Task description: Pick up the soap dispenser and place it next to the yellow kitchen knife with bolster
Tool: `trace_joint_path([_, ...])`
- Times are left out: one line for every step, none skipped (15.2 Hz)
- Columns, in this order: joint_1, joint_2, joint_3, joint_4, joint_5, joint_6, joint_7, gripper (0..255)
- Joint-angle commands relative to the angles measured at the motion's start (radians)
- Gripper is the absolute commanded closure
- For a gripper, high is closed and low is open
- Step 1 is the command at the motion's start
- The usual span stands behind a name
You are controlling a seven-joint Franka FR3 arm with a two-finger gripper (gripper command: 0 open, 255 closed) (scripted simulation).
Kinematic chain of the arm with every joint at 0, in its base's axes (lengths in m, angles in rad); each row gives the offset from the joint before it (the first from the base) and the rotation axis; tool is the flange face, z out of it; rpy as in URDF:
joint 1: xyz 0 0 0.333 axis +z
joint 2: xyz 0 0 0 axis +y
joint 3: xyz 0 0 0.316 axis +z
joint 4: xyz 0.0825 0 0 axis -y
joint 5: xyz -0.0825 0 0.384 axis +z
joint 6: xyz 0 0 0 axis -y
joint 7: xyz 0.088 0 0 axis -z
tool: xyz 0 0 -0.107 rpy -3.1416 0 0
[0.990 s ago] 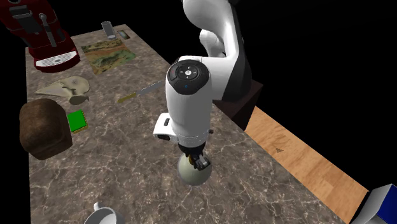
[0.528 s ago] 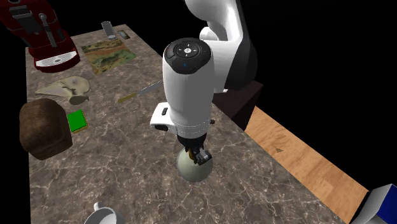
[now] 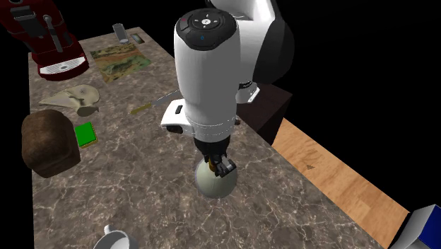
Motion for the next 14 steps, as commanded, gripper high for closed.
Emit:
trace_joint_path([0.002, -0.001, 0.001, 0.030, 0.001, -0.030, -0.003, 255])
trace_joint_path([0.004, -0.001, 0.001, 0.043, 0.002, -0.044, -0.003, 255])
trace_joint_path([0.005, -0.001, 0.002, 0.057, 0.002, -0.057, -0.004, 255])
trace_joint_path([0.006, -0.001, 0.002, 0.071, 0.002, -0.071, -0.005, 255])
trace_joint_path([0.008, 0.000, 0.003, 0.086, 0.002, -0.085, -0.005, 255])
trace_joint_path([0.010, 0.001, 0.003, 0.101, 0.002, -0.099, -0.006, 255])
trace_joint_path([0.012, 0.002, 0.003, 0.117, 0.002, -0.113, -0.006, 255])
trace_joint_path([0.014, 0.004, 0.003, 0.133, 0.001, -0.127, -0.007, 255])
trace_joint_path([0.016, 0.006, 0.004, 0.149, 0.000, -0.142, -0.007, 255])
trace_joint_path([0.019, 0.009, 0.004, 0.166, 0.000, -0.156, -0.008, 255])
trace_joint_path([0.021, 0.011, 0.004, 0.184, -0.001, -0.171, -0.008, 255])
trace_joint_path([0.024, 0.014, 0.004, 0.202, -0.003, -0.187, -0.008, 255])
trace_joint_path([0.027, 0.018, 0.004, 0.221, -0.004, -0.202, -0.009, 255])
trace_joint_path([0.031, 0.022, 0.004, 0.241, -0.006, -0.218, -0.009, 255])
